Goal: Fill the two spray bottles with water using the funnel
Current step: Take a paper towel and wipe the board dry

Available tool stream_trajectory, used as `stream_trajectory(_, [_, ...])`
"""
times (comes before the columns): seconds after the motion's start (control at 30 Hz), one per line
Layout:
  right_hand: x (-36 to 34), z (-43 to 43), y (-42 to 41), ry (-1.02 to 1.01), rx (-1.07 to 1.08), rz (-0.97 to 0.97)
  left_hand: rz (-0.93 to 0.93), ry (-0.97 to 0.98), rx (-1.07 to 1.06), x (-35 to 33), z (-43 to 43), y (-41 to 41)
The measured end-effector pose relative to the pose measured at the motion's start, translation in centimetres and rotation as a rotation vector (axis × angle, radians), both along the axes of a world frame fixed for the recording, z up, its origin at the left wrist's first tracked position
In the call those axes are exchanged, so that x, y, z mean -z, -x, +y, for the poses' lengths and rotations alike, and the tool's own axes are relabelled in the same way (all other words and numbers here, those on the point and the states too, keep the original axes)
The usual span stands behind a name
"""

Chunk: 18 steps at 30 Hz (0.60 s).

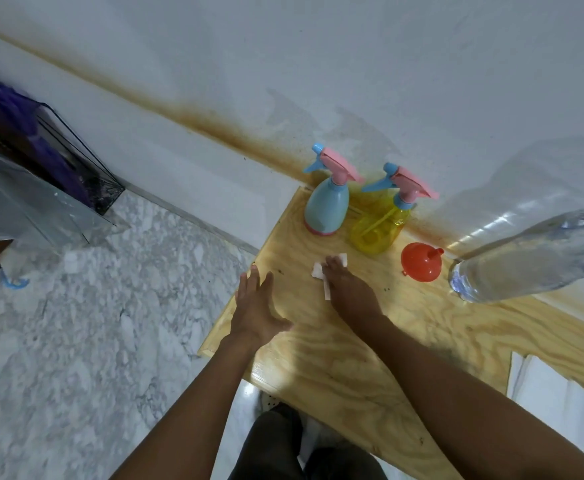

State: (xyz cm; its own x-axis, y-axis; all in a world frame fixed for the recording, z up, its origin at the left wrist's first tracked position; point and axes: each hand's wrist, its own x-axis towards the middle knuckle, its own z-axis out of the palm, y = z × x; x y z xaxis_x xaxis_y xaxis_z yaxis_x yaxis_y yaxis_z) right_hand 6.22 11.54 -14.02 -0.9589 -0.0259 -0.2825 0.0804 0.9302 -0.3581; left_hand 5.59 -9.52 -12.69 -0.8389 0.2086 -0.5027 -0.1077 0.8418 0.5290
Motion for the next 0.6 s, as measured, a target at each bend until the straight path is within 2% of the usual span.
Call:
stream_trajectory(0.27, [-1.3, -1.1, -6.8, 0.003, -0.04, -0.091, 0.012, 0.09, 0.051, -0.4, 0.3, 0.3])
stream_trajectory(0.33, [-2.6, -0.9, -7.4, 0.111, 0.024, -0.11, 0.013, 0.135, 0.087, -0.7, 0.2, 0.3])
stream_trajectory(0.43, [-4.9, 0.6, -8.4, 0.41, 0.259, 0.007, 0.042, 0.254, 0.152, -2.0, 0.5, 0.0])
stream_trajectory(0.5, [-6.5, 2.1, -9.6, 0.431, 0.373, 0.135, 0.117, 0.289, 0.205, -3.2, 1.5, -0.6])
stream_trajectory(0.6, [-8.3, 4.9, -12.0, 0.463, 0.516, 0.253, 0.149, 0.203, 0.234, -4.2, 4.0, -2.1])
